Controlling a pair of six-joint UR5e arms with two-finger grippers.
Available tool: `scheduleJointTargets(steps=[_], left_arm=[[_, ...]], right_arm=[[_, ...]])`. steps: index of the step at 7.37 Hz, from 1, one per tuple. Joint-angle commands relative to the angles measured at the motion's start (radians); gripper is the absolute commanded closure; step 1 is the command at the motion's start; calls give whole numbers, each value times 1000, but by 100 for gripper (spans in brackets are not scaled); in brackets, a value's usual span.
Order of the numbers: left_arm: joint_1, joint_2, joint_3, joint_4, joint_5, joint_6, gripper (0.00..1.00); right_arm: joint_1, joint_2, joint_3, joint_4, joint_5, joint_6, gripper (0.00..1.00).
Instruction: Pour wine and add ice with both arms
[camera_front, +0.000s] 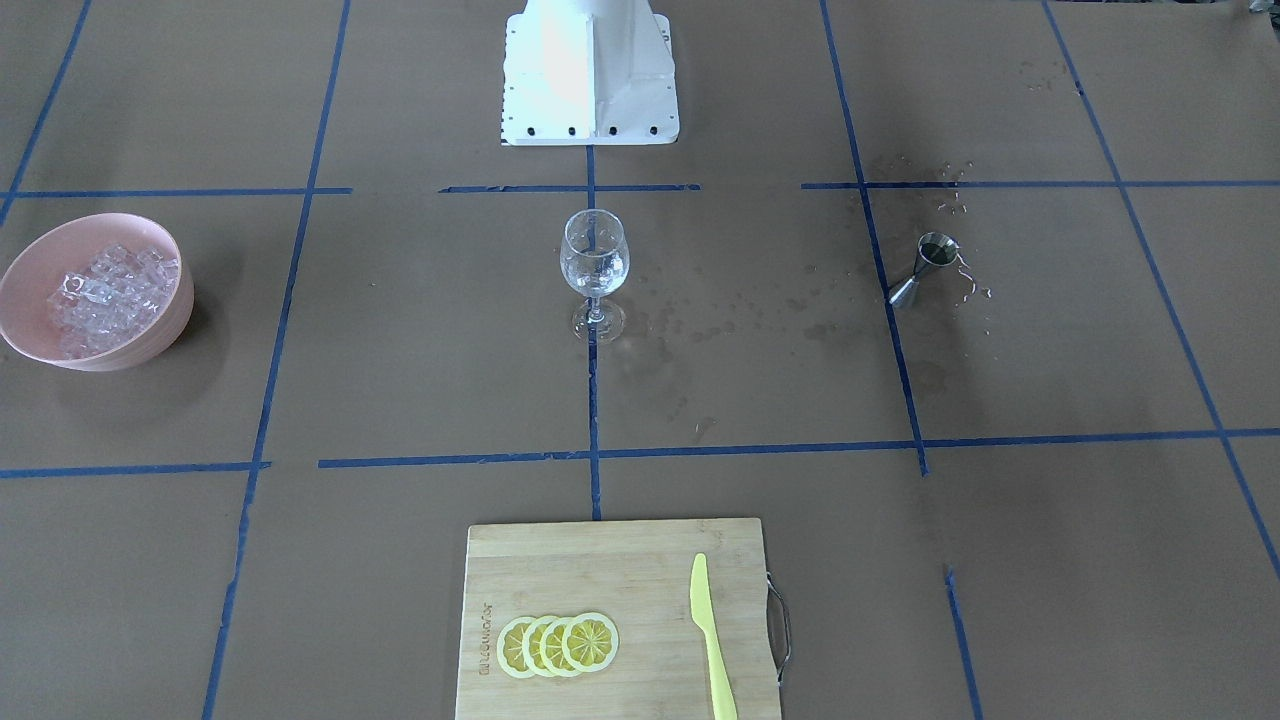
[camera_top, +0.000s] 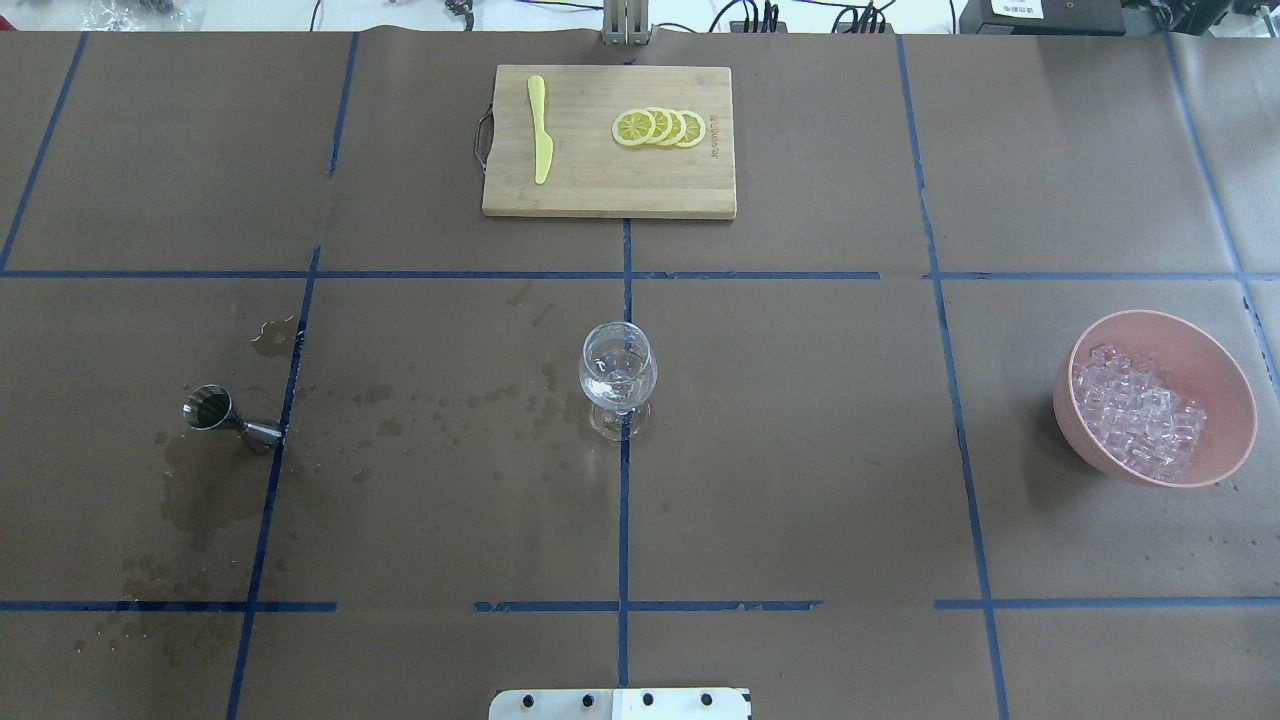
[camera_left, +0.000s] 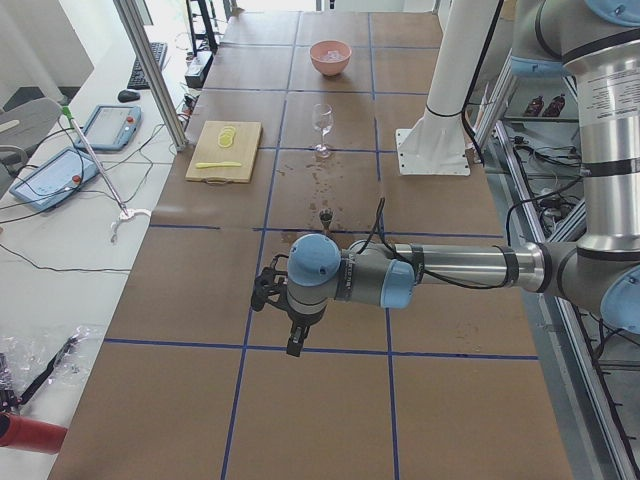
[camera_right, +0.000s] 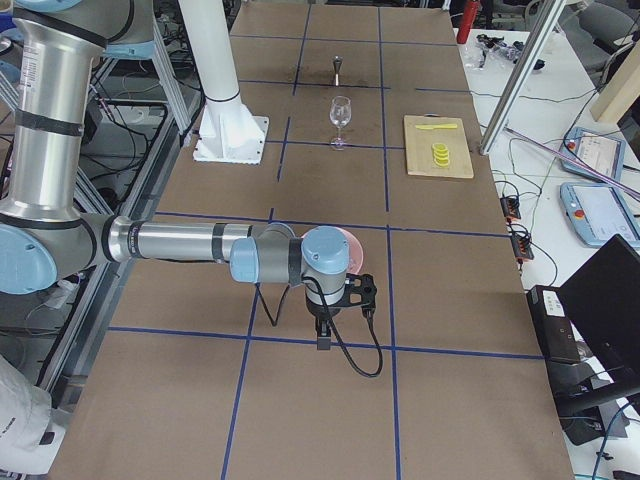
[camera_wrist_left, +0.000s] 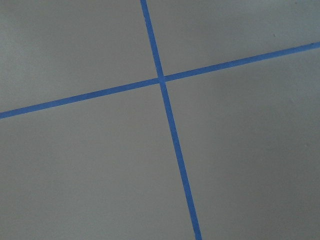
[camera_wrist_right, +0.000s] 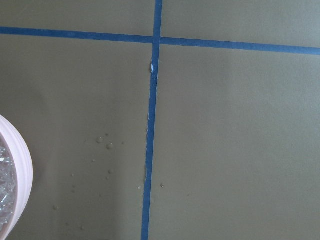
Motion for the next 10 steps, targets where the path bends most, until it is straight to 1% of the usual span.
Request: scheduleJointTargets(steps=[1, 3, 4, 5, 6, 7, 8, 9, 10], left_arm=[[0, 1, 3, -1, 0, 4, 0], [0, -2, 0, -14, 8, 3, 0], [0, -4, -8, -36, 6, 1, 0], [0, -5, -14, -69, 0, 3, 0], [0, -19, -3, -150, -1, 0, 0], [0, -25, 11, -276, -1, -3, 0], [0, -16, 12, -391, -1, 0, 0], [0, -18, 20, -519, 3, -8, 0], [0, -57, 55, -621, -1, -100, 0]], right_arm=[[0, -1, 9, 1, 0, 0, 0], [0, 4, 15, 4, 3, 2, 0], [0, 10, 50, 6, 18, 11, 0], [-2, 13, 71, 7, 11, 12, 0], [-2, 14, 70, 12, 11, 15, 0], [0, 14, 68, 42, 11, 14, 0], [0, 5, 65, 117, 14, 17, 0], [0, 1, 61, 149, 14, 24, 0], [0, 4, 59, 150, 14, 25, 0]])
